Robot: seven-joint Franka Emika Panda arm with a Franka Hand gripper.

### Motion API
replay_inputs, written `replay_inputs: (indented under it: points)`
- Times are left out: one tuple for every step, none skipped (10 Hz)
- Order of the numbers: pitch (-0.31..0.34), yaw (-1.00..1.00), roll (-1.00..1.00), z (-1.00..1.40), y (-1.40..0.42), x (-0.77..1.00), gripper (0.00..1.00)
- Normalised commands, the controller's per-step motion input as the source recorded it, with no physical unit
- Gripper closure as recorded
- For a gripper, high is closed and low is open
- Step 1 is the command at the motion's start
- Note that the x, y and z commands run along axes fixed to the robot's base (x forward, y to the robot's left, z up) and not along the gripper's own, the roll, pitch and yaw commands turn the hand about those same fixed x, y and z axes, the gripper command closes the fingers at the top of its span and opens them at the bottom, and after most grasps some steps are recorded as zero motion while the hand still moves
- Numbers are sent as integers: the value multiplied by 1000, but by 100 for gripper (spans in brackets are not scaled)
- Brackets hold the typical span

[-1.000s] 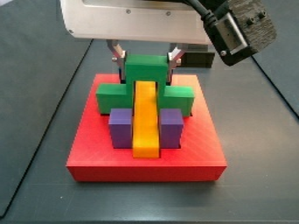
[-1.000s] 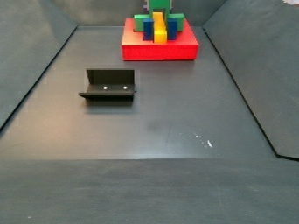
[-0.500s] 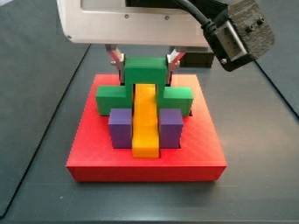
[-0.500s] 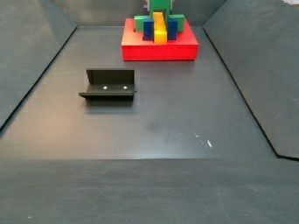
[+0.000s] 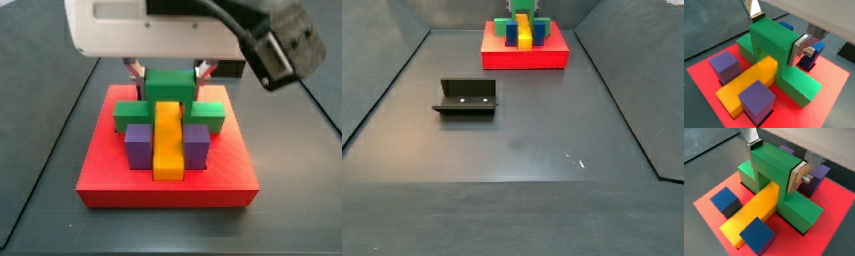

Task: Pick up the green object. Move up. Move to above the board. Insert the green object.
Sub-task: Insert the green object.

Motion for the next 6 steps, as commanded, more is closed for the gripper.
replay_inputs:
  points:
    - [0, 0, 0, -51, 80, 0, 100]
    - [0, 0, -3, -237, 263, 0, 100]
    - [-60, 0, -156, -560, 269, 69, 100]
    - [-127, 0, -216, -649, 263, 74, 100]
    - [-144, 0, -161, -680, 206, 11, 100]
    - [-170, 0, -103, -663, 129, 0, 100]
